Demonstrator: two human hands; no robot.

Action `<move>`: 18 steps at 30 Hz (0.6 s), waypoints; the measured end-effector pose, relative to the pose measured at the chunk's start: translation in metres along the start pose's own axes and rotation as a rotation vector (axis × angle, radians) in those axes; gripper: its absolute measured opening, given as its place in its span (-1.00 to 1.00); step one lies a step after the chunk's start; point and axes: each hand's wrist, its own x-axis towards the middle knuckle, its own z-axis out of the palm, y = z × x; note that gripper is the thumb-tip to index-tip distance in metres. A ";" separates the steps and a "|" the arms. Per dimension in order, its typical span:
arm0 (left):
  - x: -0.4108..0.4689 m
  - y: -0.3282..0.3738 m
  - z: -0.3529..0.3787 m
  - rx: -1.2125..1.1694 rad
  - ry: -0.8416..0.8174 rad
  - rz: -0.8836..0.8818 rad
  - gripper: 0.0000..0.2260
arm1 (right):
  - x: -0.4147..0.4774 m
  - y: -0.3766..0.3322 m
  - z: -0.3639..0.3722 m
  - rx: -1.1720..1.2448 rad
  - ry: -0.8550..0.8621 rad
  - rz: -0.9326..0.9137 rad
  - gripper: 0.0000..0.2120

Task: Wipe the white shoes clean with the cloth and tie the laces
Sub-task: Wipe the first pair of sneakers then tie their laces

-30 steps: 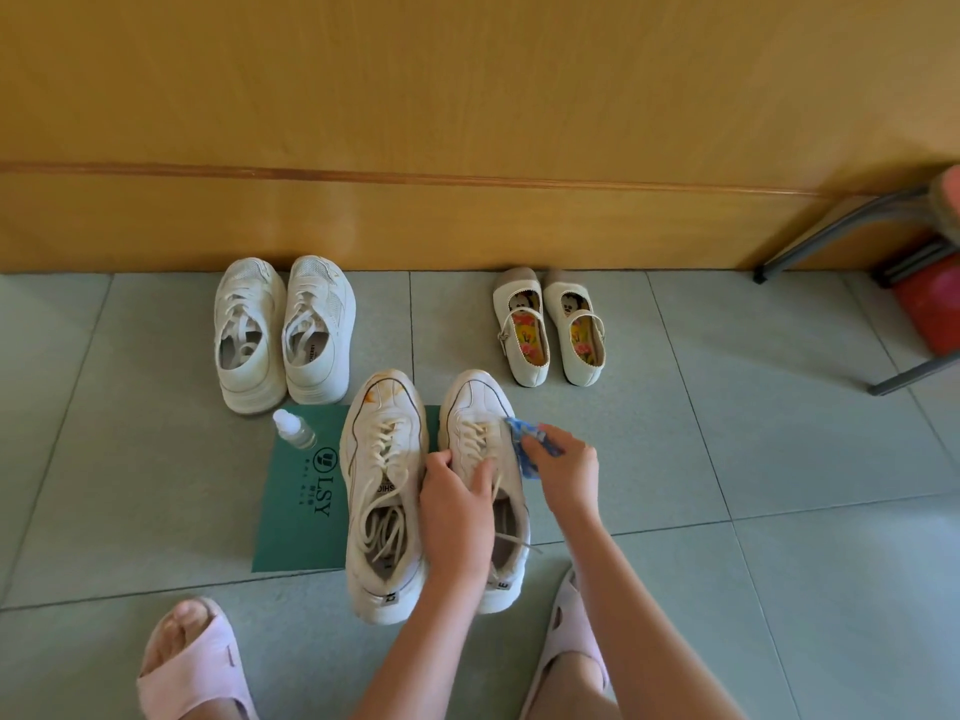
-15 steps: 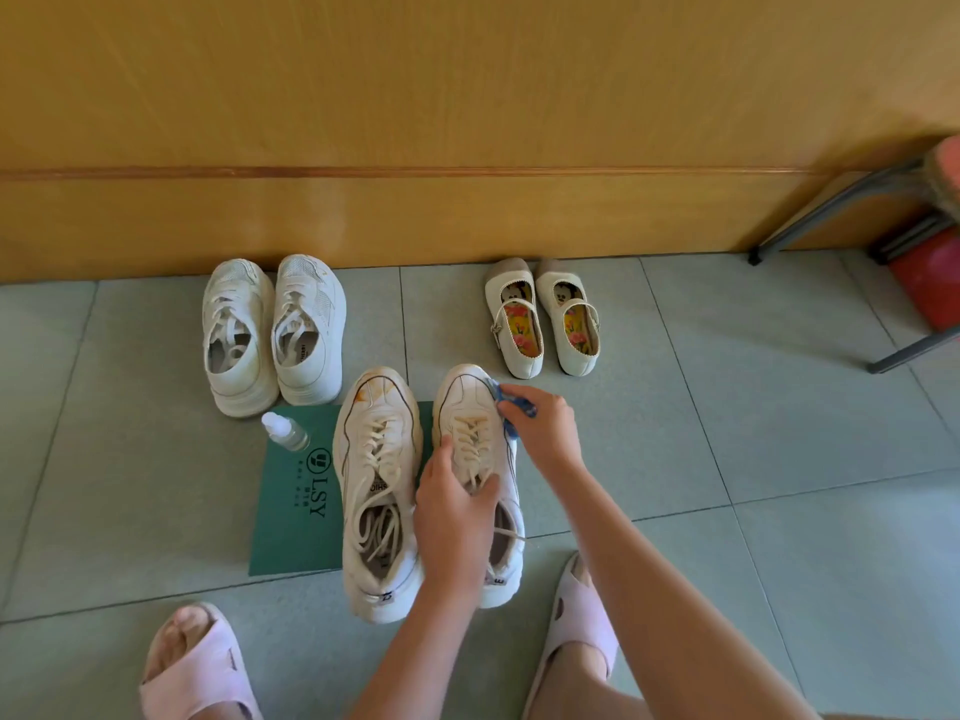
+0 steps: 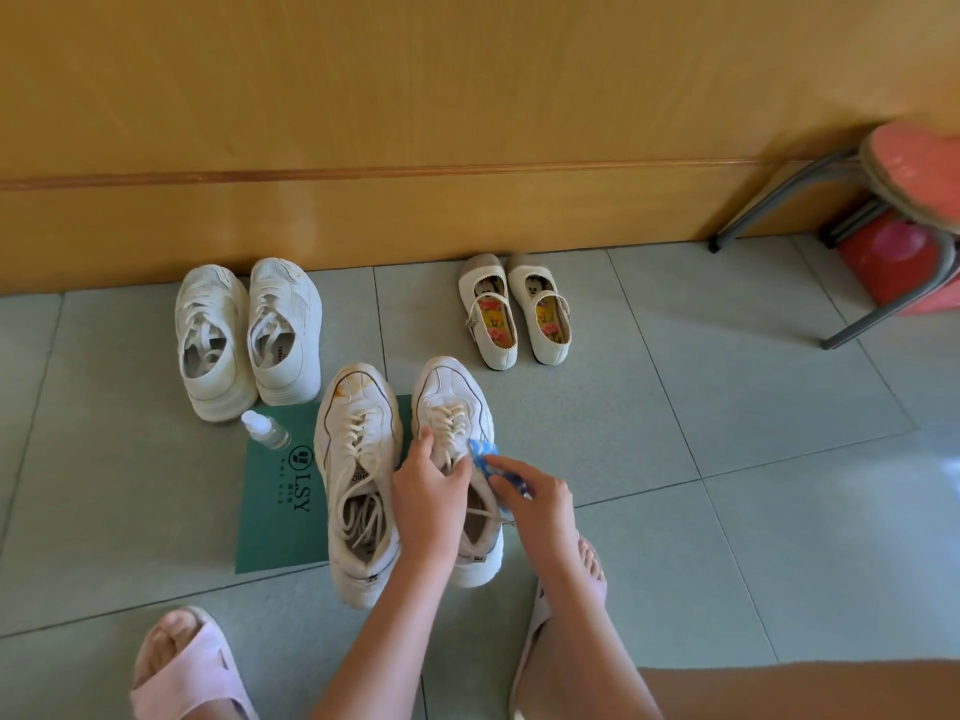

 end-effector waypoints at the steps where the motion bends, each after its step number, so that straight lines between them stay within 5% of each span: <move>1: 0.000 -0.001 0.000 -0.002 -0.002 0.007 -0.50 | -0.005 0.002 -0.001 -0.002 -0.008 0.016 -0.73; 11: 0.004 -0.007 -0.001 -0.004 -0.010 0.027 -0.50 | -0.036 0.012 -0.028 0.133 -0.129 0.121 -0.71; 15: 0.004 -0.008 0.000 0.005 -0.004 0.037 -0.51 | -0.009 0.015 -0.025 0.233 0.093 0.143 -0.76; 18: 0.004 -0.008 0.000 0.006 -0.003 0.042 -0.52 | 0.003 0.002 -0.008 0.100 0.015 0.091 -0.70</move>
